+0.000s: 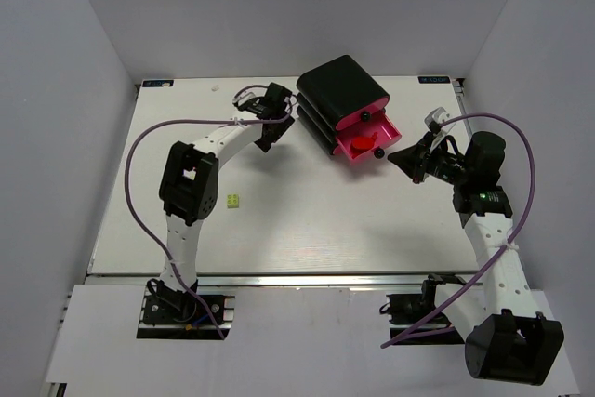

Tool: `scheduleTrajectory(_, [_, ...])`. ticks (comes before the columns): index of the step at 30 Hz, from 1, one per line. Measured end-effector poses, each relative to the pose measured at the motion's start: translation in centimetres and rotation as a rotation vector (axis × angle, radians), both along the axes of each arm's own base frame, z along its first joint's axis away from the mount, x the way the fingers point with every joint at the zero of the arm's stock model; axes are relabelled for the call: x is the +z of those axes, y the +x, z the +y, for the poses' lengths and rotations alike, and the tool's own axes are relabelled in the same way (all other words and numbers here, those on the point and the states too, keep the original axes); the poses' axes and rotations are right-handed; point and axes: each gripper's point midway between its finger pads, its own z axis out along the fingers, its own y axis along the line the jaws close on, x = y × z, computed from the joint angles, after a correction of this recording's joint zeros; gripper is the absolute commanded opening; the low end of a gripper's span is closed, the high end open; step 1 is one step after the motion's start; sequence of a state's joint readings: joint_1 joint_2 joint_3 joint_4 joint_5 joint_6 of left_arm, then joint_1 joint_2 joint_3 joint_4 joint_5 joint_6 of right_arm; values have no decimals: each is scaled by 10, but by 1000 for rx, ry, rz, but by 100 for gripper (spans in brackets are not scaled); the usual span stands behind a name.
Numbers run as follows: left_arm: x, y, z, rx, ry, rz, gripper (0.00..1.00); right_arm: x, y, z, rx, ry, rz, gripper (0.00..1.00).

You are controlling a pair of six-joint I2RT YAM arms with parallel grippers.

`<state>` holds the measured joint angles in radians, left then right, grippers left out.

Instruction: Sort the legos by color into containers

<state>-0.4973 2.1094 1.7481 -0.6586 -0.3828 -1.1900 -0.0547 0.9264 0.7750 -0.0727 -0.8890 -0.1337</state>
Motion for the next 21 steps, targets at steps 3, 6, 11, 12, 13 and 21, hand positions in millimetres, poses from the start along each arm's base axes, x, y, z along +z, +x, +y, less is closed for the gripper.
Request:
scheduleTrajectory(3, [-14,6,6,82,-32,44,81,0,1,0,-4,-1,0,0])
scheduleTrajectory(6, [-28,13,13,149,-58,85,80,0,0,-1,-5,-1,0,0])
scheduleTrajectory(11, [-56,29,20,213,-91,134,79,-1,1,-1,-9,-2,0,0])
scheduleTrajectory(12, [-55,33,21,221,-104,132,79,-1,1,-1,-11,-3,0,0])
scheduleTrajectory(13, [-51,38,21,226,-115,120,78,-1,1,-1,-12,-3,0,0])
scheduleTrajectory(21, [-56,57,23,250,-154,110,72,0,1,-3,-25,-7,-10,0])
